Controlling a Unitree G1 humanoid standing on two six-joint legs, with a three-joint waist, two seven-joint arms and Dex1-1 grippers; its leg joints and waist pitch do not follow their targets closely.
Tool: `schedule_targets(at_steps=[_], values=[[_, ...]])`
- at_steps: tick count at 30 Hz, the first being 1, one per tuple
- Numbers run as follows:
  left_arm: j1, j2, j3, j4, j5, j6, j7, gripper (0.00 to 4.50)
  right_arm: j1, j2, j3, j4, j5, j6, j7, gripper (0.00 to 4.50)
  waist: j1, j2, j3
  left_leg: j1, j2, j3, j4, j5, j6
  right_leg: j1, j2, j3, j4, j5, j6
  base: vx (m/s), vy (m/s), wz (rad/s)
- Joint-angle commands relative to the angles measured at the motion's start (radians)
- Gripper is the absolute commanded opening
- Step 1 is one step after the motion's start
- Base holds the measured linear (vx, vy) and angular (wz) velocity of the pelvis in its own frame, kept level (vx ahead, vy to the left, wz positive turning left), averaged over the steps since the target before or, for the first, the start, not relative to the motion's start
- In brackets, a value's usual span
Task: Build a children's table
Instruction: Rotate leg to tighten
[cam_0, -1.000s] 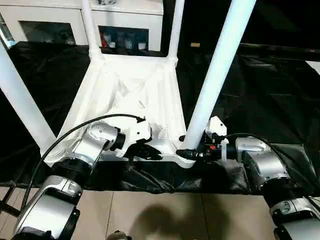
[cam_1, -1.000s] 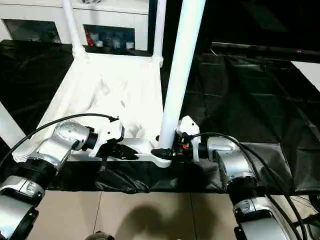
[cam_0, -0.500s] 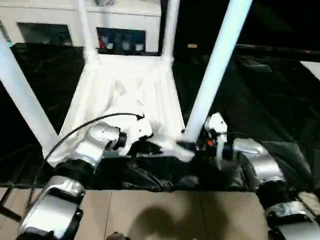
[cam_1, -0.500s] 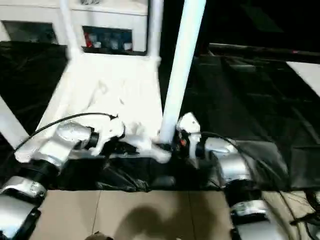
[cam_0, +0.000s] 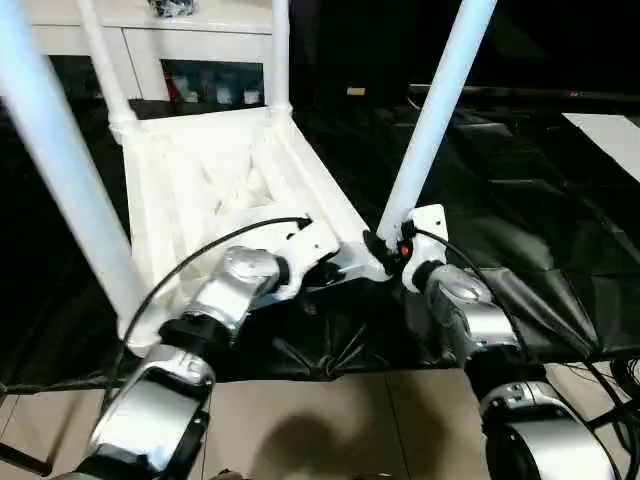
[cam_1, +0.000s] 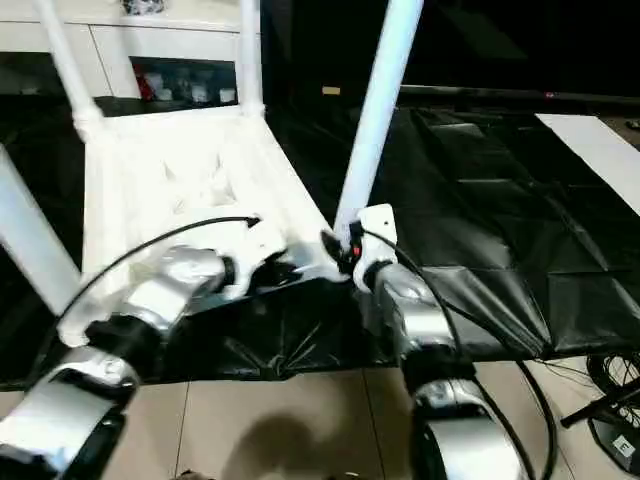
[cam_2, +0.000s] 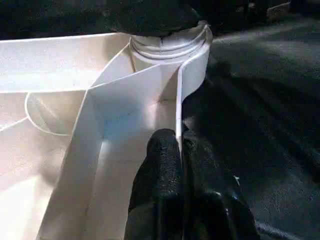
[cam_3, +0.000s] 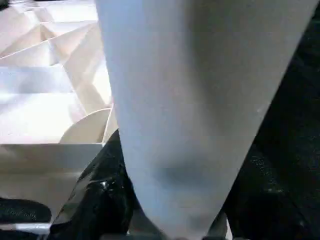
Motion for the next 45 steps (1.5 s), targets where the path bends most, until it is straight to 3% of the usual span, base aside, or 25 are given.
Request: schedule_targets(at_steps=[1, 4, 5, 9, 10, 20, 22, 24, 27, 28, 31, 36, 45], values=[[-0.02, -0.095, -0.026, -0.021, -0.031, -0.03, -0.003, 0.0, -0.007, 0.106, 0.078, 0.032, 0.01, 0.017, 0.08, 2.68, 0.006, 0.004, -0.058, 0.013, 0.047, -0.03, -0.081, -0.335, 0.002, 0.035, -0.073, 0.055, -0.09, -0.371, -0.168, 0.0, 0.0, 0.0], [-0.012, -0.082, -0.029, -0.027, -0.036, -0.041, -0.036, 0.0, -0.002, 0.095, 0.079, 0.019, 0.01, 0.01, 0.118, 2.74, 0.007, 0.003, -0.058, 0.015, 0.047, -0.027, -0.08, -0.33, 0.014, 0.034, -0.073, 0.057, -0.09, -0.353, -0.181, 0.0, 0.0, 0.0], [-0.012, -0.082, -0.029, -0.027, -0.036, -0.041, -0.036, 0.0, -0.002, 0.095, 0.079, 0.019, 0.01, 0.01, 0.118, 3.04, 0.007, 0.004, -0.059, 0.013, 0.046, -0.026, -0.079, -0.328, 0.015, 0.035, -0.073, 0.057, -0.089, -0.35, -0.182, 0.0, 0.0, 0.0], [0.005, -0.036, -0.041, -0.047, -0.047, -0.06, -0.122, 0.0, 0.02, 0.033, 0.122, -0.014, -0.008, -0.007, 0.223, 3.21, 0.009, 0.003, -0.06, 0.011, 0.047, -0.026, -0.079, -0.32, 0.025, 0.04, -0.073, 0.056, -0.088, -0.35, -0.18, 0.0, 0.0, 0.0], [0.015, -0.001, -0.049, -0.064, -0.059, -0.081, -0.2, 0.0, 0.046, -0.015, 0.153, -0.058, -0.002, 0.016, 0.337, 3.34, 0.013, 0.005, -0.06, 0.011, 0.047, -0.026, -0.079, -0.308, 0.032, 0.041, -0.073, 0.057, -0.087, -0.333, -0.183, 0.0, 0.0, 0.0], [0.021, 0.111, -0.061, -0.078, -0.08, -0.148, -0.425, 0.0, 0.136, -0.214, 0.255, -0.232, 0.029, 0.068, 0.752, 3.34, 0.036, 0.006, -0.066, 0.01, 0.054, -0.016, -0.072, -0.208, 0.077, 0.05, -0.067, 0.056, -0.061, -0.142, -0.247, 0.0, 0.0, 0.0], [0.02, 0.13, -0.06, -0.081, -0.089, -0.153, -0.467, 0.0, 0.143, -0.252, 0.271, -0.251, 0.033, 0.082, 0.82, 3.34, 0.051, 0.007, -0.064, 0.014, 0.057, -0.016, -0.073, -0.223, 0.072, 0.048, -0.069, 0.055, -0.063, -0.177, -0.244, 0.0, 0.0, 0.0], [0.02, 0.143, -0.059, -0.082, -0.094, -0.157, -0.491, 0.0, 0.148, -0.274, 0.281, -0.26, 0.026, 0.083, 0.859, 3.34, 0.057, 0.008, -0.062, 0.02, 0.058, -0.014, -0.074, -0.25, 0.056, 0.042, -0.071, 0.057, -0.069, -0.218, -0.24, 0.0, 0.0, 0.0], [0.018, 0.155, -0.061, -0.079, -0.096, -0.161, -0.513, 0.0, 0.151, -0.287, 0.285, -0.269, 0.021, 0.083, 0.882, 3.34, 0.062, 0.006, -0.061, 0.019, 0.058, -0.016, -0.077, -0.266, 0.038, 0.043, -0.072, 0.058, -0.071, -0.258, -0.224, 0.0, 0.0, 0.0], [0.017, 0.164, -0.064, -0.075, -0.095, -0.166, -0.529, 0.0, 0.148, -0.288, 0.283, -0.268, 0.026, 0.088, 0.886, 3.11, 0.064, 0.005, -0.062, 0.019, 0.059, -0.018, -0.078, -0.27, 0.029, 0.042, -0.074, 0.058, -0.071, -0.272, -0.217, 0.0, 0.0, 0.0], [0.016, 0.17, -0.064, -0.072, -0.097, -0.17, -0.54, 0.0, 0.149, -0.291, 0.284, -0.273, 0.032, 0.098, 0.894, 2.97, 0.066, 0.005, -0.063, 0.018, 0.058, -0.018, -0.078, -0.258, 0.024, 0.043, -0.074, 0.058, -0.07, -0.26, -0.215, 0.0, 0.0, 0.0], [0.01, 0.178, -0.06, -0.062, -0.099, -0.178, -0.559, 0.0, 0.154, -0.301, 0.302, -0.295, 0.036, 0.127, 0.93, 2.46, 0.071, 0.004, -0.067, 0.014, 0.057, -0.015, -0.073, -0.206, 0.043, 0.047, -0.073, 0.057, -0.059, -0.171, -0.236, 0.0, 0.0, 0.0], [0.014, 0.178, -0.061, -0.058, -0.098, -0.183, -0.561, 0.0, 0.174, -0.303, 0.319, -0.317, 0.025, 0.13, 0.938, 2.09, 0.072, 0.004, -0.065, 0.015, 0.058, -0.018, -0.075, -0.226, 0.031, 0.046, -0.074, 0.057, -0.064, -0.217, -0.22, 0.0, 0.0, 0.0]])
